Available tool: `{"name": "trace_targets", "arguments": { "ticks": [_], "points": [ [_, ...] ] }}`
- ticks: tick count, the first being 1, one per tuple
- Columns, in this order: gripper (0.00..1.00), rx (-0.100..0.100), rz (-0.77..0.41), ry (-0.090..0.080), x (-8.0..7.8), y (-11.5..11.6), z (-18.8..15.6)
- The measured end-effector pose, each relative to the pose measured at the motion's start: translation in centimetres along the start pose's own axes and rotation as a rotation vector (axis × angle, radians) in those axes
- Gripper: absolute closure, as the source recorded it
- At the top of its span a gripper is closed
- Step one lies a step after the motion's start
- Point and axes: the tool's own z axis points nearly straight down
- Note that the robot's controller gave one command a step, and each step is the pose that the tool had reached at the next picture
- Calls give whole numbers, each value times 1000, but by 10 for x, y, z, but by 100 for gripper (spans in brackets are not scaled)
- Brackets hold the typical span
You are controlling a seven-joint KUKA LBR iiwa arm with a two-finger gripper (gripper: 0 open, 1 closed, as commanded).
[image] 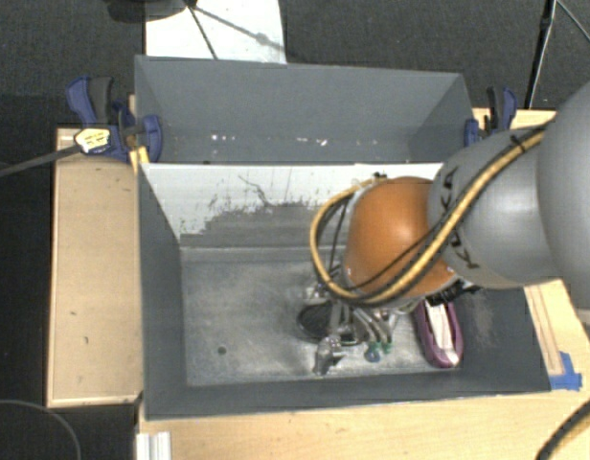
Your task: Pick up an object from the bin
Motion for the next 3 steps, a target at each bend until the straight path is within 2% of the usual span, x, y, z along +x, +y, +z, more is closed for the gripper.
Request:
{"name": "trace_targets", "arguments": {
  "ticks": [1,2,3],
  "points": [
    [0,-1,152,1,-16,-44,27],
    [100,-2,154,-1,-16,-44,26],
    [100,-3,237,-7,1,-36,-105]
  ]
}}
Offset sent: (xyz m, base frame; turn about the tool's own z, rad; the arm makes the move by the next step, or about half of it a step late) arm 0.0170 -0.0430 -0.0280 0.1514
